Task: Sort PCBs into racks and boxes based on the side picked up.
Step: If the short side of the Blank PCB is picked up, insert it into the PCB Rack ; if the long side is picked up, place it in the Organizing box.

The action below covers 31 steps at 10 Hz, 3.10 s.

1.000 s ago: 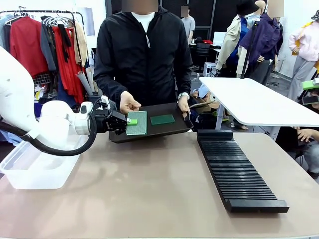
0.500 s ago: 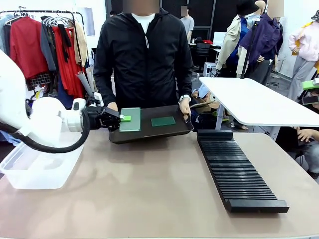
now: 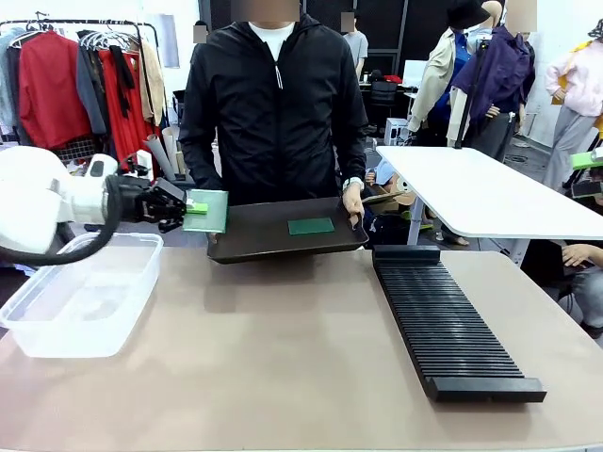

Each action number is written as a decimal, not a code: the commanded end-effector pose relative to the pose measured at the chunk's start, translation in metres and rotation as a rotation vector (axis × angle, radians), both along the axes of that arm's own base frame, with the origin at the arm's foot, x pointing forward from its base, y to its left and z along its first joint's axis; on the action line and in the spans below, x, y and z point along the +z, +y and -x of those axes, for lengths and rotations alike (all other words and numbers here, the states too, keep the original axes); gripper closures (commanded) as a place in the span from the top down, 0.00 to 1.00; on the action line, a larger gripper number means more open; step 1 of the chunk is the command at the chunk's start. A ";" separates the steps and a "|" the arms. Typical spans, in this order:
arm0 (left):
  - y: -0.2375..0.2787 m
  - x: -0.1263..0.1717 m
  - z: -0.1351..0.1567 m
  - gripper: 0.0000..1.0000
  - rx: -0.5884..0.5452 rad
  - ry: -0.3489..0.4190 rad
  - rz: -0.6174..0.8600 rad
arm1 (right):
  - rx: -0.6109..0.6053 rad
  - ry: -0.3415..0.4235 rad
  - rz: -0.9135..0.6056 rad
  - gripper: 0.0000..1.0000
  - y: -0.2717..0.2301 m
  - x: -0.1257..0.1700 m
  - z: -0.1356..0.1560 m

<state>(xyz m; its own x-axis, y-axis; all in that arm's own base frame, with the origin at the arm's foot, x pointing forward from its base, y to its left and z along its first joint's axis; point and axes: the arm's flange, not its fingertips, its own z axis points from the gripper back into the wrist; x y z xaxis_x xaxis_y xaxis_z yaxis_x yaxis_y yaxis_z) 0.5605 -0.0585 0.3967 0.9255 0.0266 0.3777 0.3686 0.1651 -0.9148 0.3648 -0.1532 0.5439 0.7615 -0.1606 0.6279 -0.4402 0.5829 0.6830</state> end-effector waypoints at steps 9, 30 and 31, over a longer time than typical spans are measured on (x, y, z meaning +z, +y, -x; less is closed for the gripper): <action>0.127 0.085 0.007 0.00 0.016 0.218 -0.596 | 0.000 -0.009 -0.008 1.00 0.001 0.002 0.000; 0.136 -0.048 0.001 0.00 0.085 0.287 -0.859 | 0.000 -0.009 -0.008 1.00 0.001 0.002 0.000; 0.134 -0.054 0.001 0.00 0.079 0.292 -0.851 | 0.000 -0.009 -0.008 1.00 0.001 0.002 0.000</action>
<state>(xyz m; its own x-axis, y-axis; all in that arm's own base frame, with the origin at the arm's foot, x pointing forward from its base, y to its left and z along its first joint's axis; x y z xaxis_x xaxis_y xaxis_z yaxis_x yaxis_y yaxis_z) 0.5612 0.0761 0.3473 0.9958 -0.0880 0.0245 0.0882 0.8566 -0.5084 0.3647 -0.1534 0.5439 0.7614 -0.1610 0.6279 -0.4398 0.5833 0.6829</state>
